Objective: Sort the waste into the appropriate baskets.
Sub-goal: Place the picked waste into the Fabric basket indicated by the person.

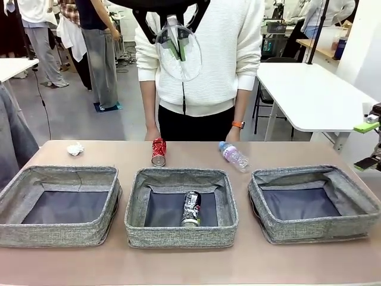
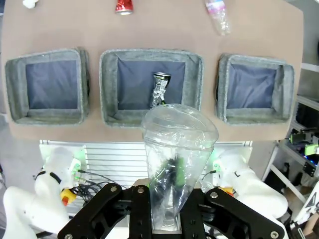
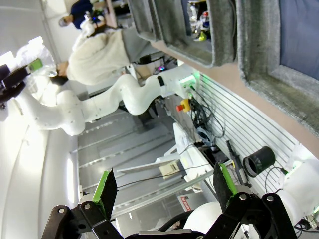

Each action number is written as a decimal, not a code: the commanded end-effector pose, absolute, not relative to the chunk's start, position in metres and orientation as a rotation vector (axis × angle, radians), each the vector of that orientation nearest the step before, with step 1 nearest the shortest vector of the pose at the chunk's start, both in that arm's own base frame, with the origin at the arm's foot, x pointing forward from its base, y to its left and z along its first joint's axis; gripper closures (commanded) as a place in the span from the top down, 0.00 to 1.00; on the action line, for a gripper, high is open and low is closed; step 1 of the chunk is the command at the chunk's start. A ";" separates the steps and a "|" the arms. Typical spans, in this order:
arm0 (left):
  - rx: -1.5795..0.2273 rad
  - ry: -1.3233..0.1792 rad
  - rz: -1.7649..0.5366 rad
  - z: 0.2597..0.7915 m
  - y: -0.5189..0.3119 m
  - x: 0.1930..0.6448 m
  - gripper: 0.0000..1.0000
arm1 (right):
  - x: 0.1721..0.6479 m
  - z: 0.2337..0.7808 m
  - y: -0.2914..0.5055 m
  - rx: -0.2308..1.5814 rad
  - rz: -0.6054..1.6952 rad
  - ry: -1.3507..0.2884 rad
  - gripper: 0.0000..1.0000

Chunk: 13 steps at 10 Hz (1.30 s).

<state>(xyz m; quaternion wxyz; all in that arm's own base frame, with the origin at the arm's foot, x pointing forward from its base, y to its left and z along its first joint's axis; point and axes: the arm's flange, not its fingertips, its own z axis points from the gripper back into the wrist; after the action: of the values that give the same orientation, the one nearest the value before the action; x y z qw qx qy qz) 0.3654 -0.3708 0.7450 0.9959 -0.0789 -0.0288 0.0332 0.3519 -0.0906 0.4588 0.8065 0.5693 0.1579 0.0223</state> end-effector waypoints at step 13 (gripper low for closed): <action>-0.150 -0.059 0.064 0.743 -0.367 0.363 0.05 | 0.353 0.463 -0.090 1.223 0.037 0.343 1.00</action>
<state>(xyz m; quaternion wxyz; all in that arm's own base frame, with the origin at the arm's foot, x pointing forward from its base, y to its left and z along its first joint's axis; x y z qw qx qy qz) 0.3651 -0.3711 0.7450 0.9959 -0.0789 -0.0288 0.0329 0.3519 -0.0906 0.4588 0.8065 0.5693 0.1579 0.0223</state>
